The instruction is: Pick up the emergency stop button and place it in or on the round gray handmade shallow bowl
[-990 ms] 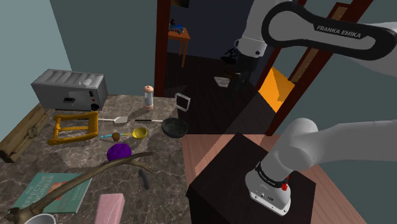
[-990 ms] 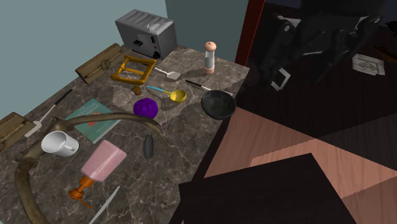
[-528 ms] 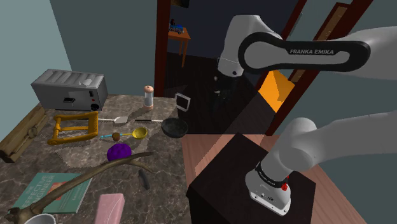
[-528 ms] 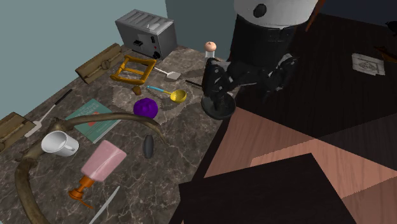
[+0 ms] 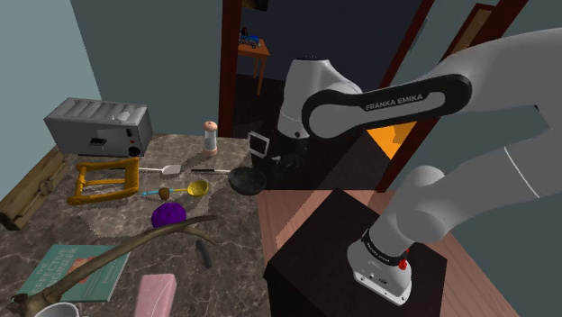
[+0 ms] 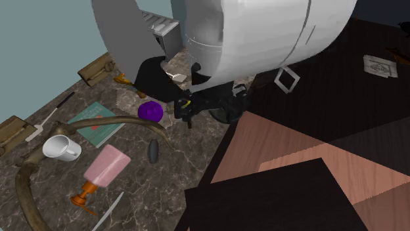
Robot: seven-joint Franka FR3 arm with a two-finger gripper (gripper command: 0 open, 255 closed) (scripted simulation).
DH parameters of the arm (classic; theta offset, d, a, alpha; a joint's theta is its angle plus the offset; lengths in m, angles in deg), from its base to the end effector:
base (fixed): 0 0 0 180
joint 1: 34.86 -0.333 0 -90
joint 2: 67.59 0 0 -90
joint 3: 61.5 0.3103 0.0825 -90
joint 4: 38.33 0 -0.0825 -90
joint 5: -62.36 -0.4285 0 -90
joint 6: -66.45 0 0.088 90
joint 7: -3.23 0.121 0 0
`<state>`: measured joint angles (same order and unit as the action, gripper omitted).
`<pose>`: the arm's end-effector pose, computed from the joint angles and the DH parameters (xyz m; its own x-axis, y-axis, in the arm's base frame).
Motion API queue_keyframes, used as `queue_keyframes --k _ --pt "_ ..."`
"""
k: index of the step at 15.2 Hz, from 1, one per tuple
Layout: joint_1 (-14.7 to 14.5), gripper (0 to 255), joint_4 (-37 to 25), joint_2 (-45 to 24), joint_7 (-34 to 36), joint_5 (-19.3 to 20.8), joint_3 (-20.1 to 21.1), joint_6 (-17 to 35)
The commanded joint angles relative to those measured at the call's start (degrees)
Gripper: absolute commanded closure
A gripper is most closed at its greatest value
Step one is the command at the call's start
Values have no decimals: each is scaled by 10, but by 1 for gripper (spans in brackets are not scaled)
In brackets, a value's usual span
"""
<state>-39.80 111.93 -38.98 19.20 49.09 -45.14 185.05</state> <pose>0.3852 0.1548 0.3569 0.9950 -0.0608 -0.0796 -0.0641 -0.9971 -0.0399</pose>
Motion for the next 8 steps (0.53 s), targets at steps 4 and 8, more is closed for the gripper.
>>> queue_keyframes --k 4,8 --pt "-2 0 -18 -108 61 -2 50 95" --pt "0 0 -47 -205 122 23 85 165"
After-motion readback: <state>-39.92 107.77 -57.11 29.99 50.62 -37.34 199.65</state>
